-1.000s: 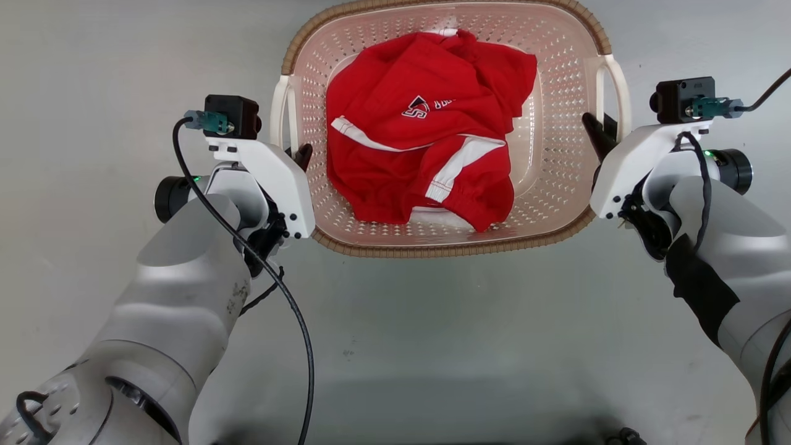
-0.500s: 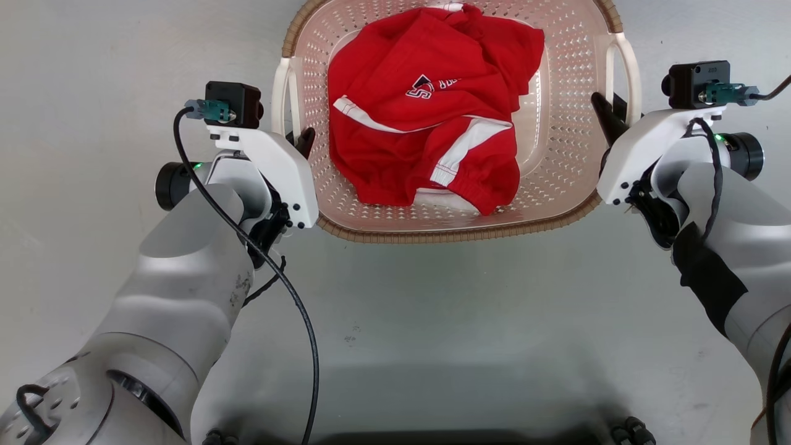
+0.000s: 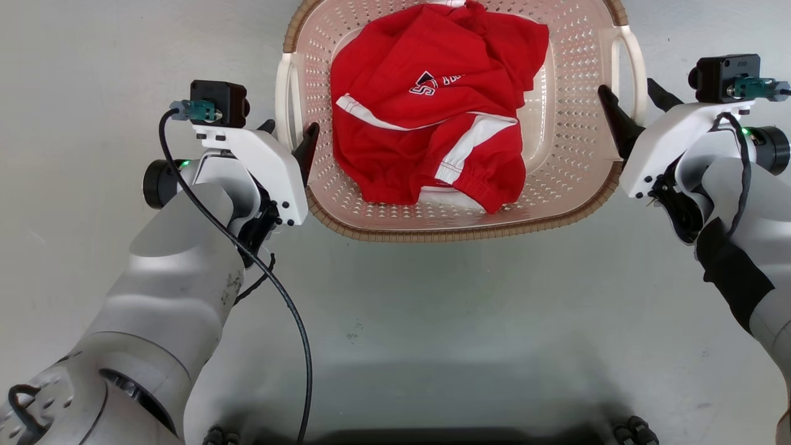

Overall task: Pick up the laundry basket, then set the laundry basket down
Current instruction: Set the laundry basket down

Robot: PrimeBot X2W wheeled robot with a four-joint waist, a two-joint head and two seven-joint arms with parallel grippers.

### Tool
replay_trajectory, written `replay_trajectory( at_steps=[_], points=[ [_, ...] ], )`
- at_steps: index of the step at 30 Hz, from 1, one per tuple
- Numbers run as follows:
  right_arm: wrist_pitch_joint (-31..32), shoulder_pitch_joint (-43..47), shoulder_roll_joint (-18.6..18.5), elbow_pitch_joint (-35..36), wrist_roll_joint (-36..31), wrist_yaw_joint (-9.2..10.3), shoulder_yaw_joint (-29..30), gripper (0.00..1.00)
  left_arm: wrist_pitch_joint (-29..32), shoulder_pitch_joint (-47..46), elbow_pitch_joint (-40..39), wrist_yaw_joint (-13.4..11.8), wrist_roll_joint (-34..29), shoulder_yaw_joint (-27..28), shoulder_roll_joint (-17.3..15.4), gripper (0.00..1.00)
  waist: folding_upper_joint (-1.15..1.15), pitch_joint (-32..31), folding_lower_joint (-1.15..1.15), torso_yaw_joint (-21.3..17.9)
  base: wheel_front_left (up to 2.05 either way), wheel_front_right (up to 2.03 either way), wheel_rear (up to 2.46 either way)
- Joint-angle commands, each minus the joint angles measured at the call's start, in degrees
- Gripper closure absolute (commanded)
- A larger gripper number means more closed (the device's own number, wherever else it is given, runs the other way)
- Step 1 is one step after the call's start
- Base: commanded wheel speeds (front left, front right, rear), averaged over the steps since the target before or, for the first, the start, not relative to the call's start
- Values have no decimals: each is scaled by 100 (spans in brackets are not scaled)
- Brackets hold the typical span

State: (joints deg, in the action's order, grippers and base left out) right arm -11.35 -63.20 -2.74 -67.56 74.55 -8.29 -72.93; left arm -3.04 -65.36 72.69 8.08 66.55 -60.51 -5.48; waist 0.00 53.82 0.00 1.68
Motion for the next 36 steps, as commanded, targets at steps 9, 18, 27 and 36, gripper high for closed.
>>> replay_trajectory(
  at_steps=[9,18,27,36],
  points=[
    [-46,238,-377,280,34,80,19,0,-249,-7,106,-60,4,16,-303,0,0,58,0,22,0,0,0],
    [49,259,-480,722,84,80,-4,0,-506,-9,-54,-60,40,-61,-297,0,0,110,0,37,0,0,0],
    [122,256,-489,918,82,80,-23,0,-582,13,-72,-60,99,-158,-306,0,0,78,0,26,0,0,0],
    [171,232,-445,937,61,80,-32,0,-593,18,-38,-60,171,-210,-303,0,0,41,0,23,0,0,0]
  ],
)
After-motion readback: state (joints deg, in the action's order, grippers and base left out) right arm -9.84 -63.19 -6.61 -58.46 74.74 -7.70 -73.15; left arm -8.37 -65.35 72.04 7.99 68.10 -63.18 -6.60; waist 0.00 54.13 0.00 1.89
